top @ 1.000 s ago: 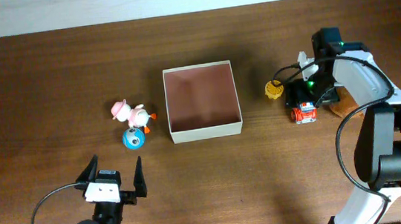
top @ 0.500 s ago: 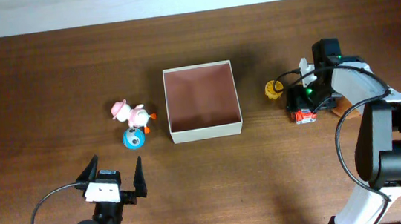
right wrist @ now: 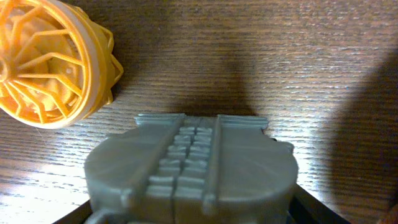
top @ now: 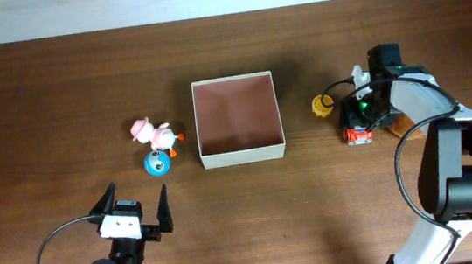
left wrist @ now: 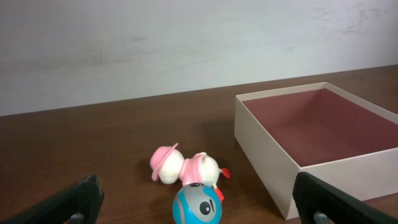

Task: Pack container
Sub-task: 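Lower and close the right gripper on the fire truck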

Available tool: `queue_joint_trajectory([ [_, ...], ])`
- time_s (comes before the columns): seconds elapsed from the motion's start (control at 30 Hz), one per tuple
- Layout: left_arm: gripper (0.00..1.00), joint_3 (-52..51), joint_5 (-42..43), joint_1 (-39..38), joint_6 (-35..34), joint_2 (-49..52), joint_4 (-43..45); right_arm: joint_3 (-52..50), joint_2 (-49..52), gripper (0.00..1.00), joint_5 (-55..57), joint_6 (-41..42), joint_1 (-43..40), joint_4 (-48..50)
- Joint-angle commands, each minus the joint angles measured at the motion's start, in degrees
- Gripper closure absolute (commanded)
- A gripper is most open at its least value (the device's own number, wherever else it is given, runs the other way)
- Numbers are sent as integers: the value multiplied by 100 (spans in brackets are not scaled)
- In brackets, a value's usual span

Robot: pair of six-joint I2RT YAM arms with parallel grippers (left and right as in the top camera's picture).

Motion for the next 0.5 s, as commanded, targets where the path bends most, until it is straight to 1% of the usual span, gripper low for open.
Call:
queue_joint_trajectory([
  [0.0,0,-44,0,13,90,-44,11,-35,52,39,63,26,-20,44],
  [0.07,0,-44,-2,13,90,-46,9,-35,52,44,63,26,-20,46],
  [0.13,1,-44,-2,13,90,-46,9,-33,52,48,63,28,-20,48],
  [0.47,0,-44,-2,13,90,-44,11,103,50,48,-98,50,-20,-151],
])
